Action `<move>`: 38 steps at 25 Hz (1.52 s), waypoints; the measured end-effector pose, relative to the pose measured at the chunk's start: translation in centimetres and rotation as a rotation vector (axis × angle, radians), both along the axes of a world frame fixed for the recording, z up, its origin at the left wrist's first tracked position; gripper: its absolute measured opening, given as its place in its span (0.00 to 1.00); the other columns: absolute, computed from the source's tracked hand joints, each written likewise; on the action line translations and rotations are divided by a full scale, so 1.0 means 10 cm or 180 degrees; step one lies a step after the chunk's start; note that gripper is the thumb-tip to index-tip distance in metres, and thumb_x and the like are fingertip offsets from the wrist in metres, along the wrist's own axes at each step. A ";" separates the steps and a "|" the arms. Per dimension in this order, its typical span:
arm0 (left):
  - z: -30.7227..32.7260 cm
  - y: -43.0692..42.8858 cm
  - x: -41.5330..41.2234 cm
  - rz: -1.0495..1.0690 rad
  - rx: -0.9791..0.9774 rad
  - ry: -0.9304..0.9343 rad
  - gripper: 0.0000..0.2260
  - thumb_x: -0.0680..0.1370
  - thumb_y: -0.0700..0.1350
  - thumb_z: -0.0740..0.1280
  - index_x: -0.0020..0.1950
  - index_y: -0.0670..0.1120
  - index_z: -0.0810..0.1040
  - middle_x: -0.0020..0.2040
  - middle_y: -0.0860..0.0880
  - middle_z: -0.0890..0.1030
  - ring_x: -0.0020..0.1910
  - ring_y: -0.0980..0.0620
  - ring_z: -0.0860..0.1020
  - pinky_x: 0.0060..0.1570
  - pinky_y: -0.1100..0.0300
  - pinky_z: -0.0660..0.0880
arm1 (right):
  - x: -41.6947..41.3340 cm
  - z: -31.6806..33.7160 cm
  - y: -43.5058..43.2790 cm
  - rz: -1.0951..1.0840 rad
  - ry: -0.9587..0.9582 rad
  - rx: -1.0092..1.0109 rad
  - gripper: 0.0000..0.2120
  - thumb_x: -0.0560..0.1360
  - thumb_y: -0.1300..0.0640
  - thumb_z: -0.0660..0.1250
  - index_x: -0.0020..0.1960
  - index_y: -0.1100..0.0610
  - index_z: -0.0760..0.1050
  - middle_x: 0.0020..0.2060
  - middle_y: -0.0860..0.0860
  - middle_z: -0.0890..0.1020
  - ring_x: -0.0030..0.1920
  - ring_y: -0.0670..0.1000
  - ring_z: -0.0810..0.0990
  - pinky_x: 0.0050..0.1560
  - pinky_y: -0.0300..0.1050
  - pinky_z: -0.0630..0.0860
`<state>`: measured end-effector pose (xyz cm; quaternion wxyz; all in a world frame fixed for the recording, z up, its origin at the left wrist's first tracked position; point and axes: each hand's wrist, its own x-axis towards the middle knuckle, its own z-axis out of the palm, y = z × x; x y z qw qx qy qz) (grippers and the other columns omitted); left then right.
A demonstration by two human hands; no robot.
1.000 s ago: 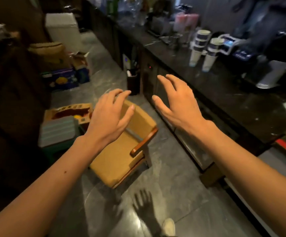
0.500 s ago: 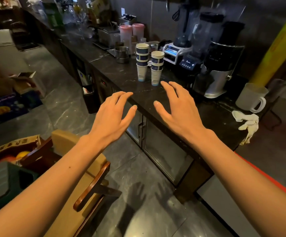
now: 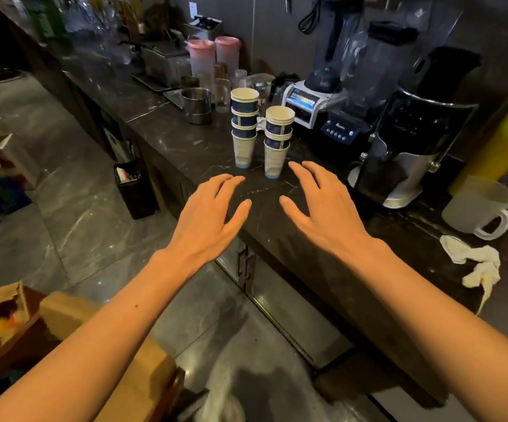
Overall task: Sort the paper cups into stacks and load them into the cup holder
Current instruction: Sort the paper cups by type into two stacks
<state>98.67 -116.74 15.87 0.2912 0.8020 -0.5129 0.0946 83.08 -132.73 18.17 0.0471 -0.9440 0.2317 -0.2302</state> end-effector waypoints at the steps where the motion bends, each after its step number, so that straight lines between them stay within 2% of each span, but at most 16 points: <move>1: -0.01 -0.15 0.17 -0.0033 -0.0009 0.0012 0.23 0.81 0.56 0.58 0.72 0.46 0.69 0.69 0.46 0.72 0.66 0.47 0.71 0.65 0.51 0.70 | 0.15 0.00 -0.11 -0.0033 0.0039 -0.0005 0.29 0.80 0.42 0.60 0.76 0.55 0.61 0.73 0.56 0.67 0.72 0.57 0.66 0.69 0.54 0.65; 8: -0.12 -1.07 0.99 -0.0180 -0.0156 0.0391 0.22 0.81 0.55 0.59 0.72 0.48 0.68 0.69 0.48 0.72 0.66 0.49 0.71 0.65 0.54 0.69 | 0.96 -0.06 -0.95 -0.0249 0.0086 0.0322 0.30 0.80 0.41 0.59 0.77 0.52 0.59 0.74 0.55 0.65 0.73 0.56 0.64 0.70 0.56 0.66; 14: -0.36 -1.81 1.40 -0.0232 -0.0075 0.1068 0.24 0.80 0.57 0.60 0.74 0.48 0.64 0.71 0.49 0.71 0.68 0.54 0.69 0.64 0.62 0.64 | 1.51 -0.18 -1.70 -0.0310 -0.0145 0.0860 0.30 0.80 0.43 0.61 0.77 0.50 0.57 0.74 0.50 0.63 0.74 0.51 0.63 0.69 0.51 0.64; 18: -0.45 -2.29 1.63 -0.0303 -0.0004 0.1563 0.28 0.79 0.56 0.64 0.75 0.47 0.62 0.73 0.48 0.69 0.71 0.52 0.68 0.67 0.60 0.66 | 1.78 -0.20 -2.19 -0.0303 -0.0257 0.1263 0.32 0.79 0.43 0.63 0.78 0.50 0.55 0.76 0.49 0.61 0.75 0.50 0.61 0.70 0.48 0.63; 20: -0.47 -2.53 1.78 -0.0330 0.0005 0.1796 0.30 0.78 0.54 0.66 0.76 0.46 0.60 0.74 0.47 0.67 0.72 0.53 0.67 0.69 0.59 0.65 | 1.96 -0.23 -2.38 -0.0476 -0.0359 0.1674 0.35 0.78 0.43 0.66 0.78 0.50 0.55 0.76 0.49 0.61 0.75 0.50 0.62 0.71 0.48 0.63; 26: -0.72 -3.17 2.27 -0.0664 -0.0012 0.2366 0.39 0.76 0.55 0.70 0.79 0.47 0.51 0.79 0.48 0.58 0.77 0.55 0.58 0.74 0.53 0.60 | 2.46 -0.38 -2.78 -0.0680 -0.0562 0.2348 0.45 0.70 0.40 0.73 0.78 0.50 0.55 0.77 0.48 0.62 0.75 0.48 0.62 0.74 0.55 0.64; 27: -0.79 -3.29 2.36 -0.0799 0.0037 0.2408 0.40 0.75 0.53 0.70 0.79 0.47 0.50 0.79 0.50 0.57 0.76 0.57 0.56 0.75 0.55 0.59 | 2.52 -0.41 -2.83 -0.0752 -0.0657 0.2463 0.46 0.68 0.40 0.74 0.78 0.50 0.56 0.76 0.48 0.64 0.75 0.47 0.63 0.73 0.53 0.64; 30: -0.77 -3.45 2.48 -0.1170 -0.0022 0.2540 0.42 0.74 0.50 0.73 0.79 0.48 0.50 0.75 0.58 0.60 0.71 0.67 0.57 0.68 0.75 0.56 | 2.61 -0.42 -2.84 -0.0834 -0.0746 0.2647 0.44 0.68 0.44 0.76 0.77 0.51 0.60 0.74 0.47 0.68 0.73 0.45 0.66 0.68 0.41 0.65; 31: -0.77 -3.50 2.54 -0.1319 -0.0065 0.2668 0.41 0.73 0.50 0.73 0.79 0.48 0.51 0.73 0.59 0.62 0.71 0.67 0.59 0.66 0.77 0.57 | 2.66 -0.42 -2.85 -0.0895 -0.0743 0.2634 0.43 0.68 0.45 0.77 0.76 0.51 0.61 0.73 0.46 0.69 0.72 0.44 0.67 0.65 0.36 0.64; 33: -0.80 -3.58 2.60 -0.1535 -0.0203 0.2796 0.40 0.72 0.49 0.75 0.77 0.49 0.55 0.72 0.58 0.65 0.70 0.67 0.64 0.66 0.75 0.61 | 2.66 -0.42 -2.82 -0.0918 -0.0693 0.2542 0.41 0.68 0.48 0.78 0.76 0.51 0.62 0.71 0.43 0.70 0.70 0.42 0.68 0.60 0.28 0.64; 36: -0.83 -3.72 2.67 -0.1751 -0.0157 0.2947 0.39 0.72 0.47 0.75 0.77 0.48 0.56 0.71 0.56 0.68 0.68 0.67 0.67 0.64 0.74 0.64 | 2.72 -0.44 -2.85 -0.1123 -0.0725 0.2451 0.43 0.66 0.47 0.79 0.75 0.51 0.64 0.69 0.43 0.72 0.69 0.43 0.69 0.62 0.31 0.66; 38: -0.89 -3.76 2.69 -0.1714 -0.0143 0.2907 0.40 0.72 0.48 0.75 0.77 0.47 0.56 0.69 0.57 0.68 0.67 0.66 0.67 0.63 0.76 0.64 | 2.76 -0.48 -2.83 -0.1186 -0.0754 0.2392 0.44 0.64 0.43 0.79 0.75 0.51 0.64 0.69 0.46 0.72 0.69 0.46 0.70 0.68 0.41 0.68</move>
